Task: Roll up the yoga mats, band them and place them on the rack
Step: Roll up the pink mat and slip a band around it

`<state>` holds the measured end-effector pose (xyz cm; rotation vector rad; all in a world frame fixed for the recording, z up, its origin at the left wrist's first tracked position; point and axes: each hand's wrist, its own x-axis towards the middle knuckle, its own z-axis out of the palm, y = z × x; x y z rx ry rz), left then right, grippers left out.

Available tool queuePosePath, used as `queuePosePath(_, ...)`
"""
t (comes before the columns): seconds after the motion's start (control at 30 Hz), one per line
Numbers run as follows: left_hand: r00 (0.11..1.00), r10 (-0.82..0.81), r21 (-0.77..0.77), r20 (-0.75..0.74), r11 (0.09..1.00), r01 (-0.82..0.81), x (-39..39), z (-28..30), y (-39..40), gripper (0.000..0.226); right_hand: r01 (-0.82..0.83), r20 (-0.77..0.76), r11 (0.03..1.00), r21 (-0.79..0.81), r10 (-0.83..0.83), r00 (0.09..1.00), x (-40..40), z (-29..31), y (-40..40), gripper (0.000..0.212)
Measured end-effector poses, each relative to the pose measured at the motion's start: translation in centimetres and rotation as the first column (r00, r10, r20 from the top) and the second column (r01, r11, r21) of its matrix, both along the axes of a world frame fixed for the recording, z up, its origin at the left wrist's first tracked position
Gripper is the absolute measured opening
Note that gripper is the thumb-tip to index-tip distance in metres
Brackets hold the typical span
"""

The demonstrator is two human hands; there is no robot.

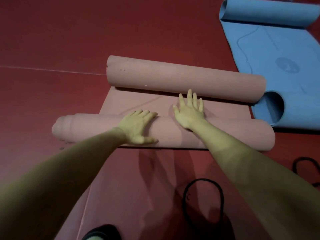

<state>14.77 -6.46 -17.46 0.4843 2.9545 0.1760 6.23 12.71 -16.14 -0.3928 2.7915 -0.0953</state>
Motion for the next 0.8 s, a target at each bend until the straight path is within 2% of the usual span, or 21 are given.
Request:
queuePosePath(0.1,0.998,0.035,-0.008,0.048,0.999,-0.034,-1.4,0.3,-0.4,0.095,-0.008,-0.011,1.000,-0.028,0.008,1.000,-0.4,0.1,0.3,0.062)
queuePosePath(0.17,0.990,0.132,-0.049,0.050,0.990,-0.129,-2.4,0.5,-0.3,0.088,-0.020,-0.048,0.998,-0.065,0.017,0.999,-0.5,0.1,0.8,0.062)
queuePosePath(0.27,0.934,0.347,-0.091,0.088,0.936,-0.340,-5.4,0.5,1.1,0.054,-0.157,-0.210,0.984,-0.087,0.136,0.968,0.0,0.1,1.9,0.062)
queuePosePath(0.33,0.901,0.407,-0.101,0.151,0.913,-0.395,-7.0,0.6,2.0,0.047,-0.245,-0.246,0.966,-0.077,0.220,0.944,0.1,0.0,2.4,0.074)
queuePosePath(0.4,0.895,0.410,-0.088,0.177,0.912,-0.401,-7.7,0.6,2.0,0.047,-0.302,-0.173,0.953,-0.017,0.294,0.940,-0.3,0.1,2.7,0.099)
queuePosePath(0.47,0.894,0.408,-0.076,0.185,0.913,-0.401,-8.0,0.4,1.6,0.048,-0.361,-0.119,0.926,0.113,0.373,0.920,-1.0,0.2,2.7,0.124)
queuePosePath(0.53,0.888,0.412,-0.062,0.203,0.911,-0.409,-8.3,0.3,1.4,0.048,-0.390,-0.107,0.895,0.216,0.419,0.902,-1.5,0.0,2.5,0.136)
queuePosePath(0.6,0.895,0.403,-0.052,0.194,0.915,-0.401,-8.4,0.2,1.2,0.048,-0.384,-0.118,0.882,0.272,0.427,0.897,-1.7,-0.4,2.1,0.138)
queuePosePath(0.67,0.927,0.365,-0.049,0.091,0.931,-0.361,-7.9,0.2,0.9,0.052,-0.368,-0.133,0.881,0.298,0.420,0.898,-2.0,-0.5,1.8,0.135)
queuePosePath(0.8,0.971,0.190,-0.069,-0.147,0.977,-0.202,-4.9,-0.8,1.1,0.086,-0.364,-0.149,0.878,0.311,0.423,0.894,-2.0,-0.5,1.7,0.129)
